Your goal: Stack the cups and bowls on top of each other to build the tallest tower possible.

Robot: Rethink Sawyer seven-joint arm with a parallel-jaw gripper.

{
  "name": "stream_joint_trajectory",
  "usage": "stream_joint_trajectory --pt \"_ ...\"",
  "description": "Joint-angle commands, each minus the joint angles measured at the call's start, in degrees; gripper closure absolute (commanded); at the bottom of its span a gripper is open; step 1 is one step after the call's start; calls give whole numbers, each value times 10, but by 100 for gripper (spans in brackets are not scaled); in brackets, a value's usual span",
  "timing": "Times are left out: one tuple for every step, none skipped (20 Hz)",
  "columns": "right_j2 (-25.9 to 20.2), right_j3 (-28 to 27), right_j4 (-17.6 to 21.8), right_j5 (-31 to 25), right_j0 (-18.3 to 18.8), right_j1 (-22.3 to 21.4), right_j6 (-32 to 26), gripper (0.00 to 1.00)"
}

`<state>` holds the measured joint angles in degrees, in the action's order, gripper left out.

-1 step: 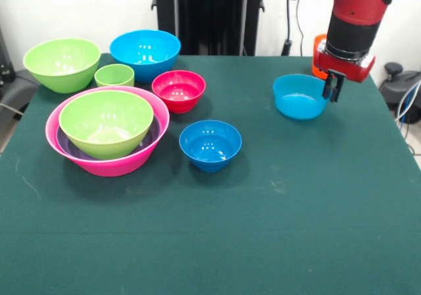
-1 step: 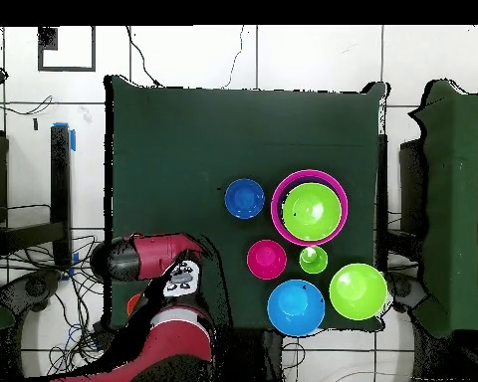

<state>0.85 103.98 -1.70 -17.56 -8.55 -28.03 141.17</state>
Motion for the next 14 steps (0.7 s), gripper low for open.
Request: stream_joint_trajectory --pt "-1 -16 7 -5 -7 -11 41 100" --pt "1 -14 8 -9 -7 -14 39 100" --pt "3 -13 11 -15 -6 -19 34 100" --pt "5 -12 12 -18 -6 -22 31 100" --pt "7 -11 15 -28 -5 -30 25 100" --pt "8 -8 16 -35 -4 -35 22 100" --pt "11 -2 18 -49 -4 -48 16 100" --pt "12 0 19 -58 -4 -56 13 100" --pt "15 5 20 -77 -3 -72 6 100" --pt "16 10 20 -89 -5 -84 4 100" --pt "17 15 21 -101 -6 -95 1 100" --pt "17 17 21 -108 -7 -102 0 100" --pt "17 21 21 -122 -8 -114 -3 100" --pt "16 24 21 -130 -9 -122 -4 100"
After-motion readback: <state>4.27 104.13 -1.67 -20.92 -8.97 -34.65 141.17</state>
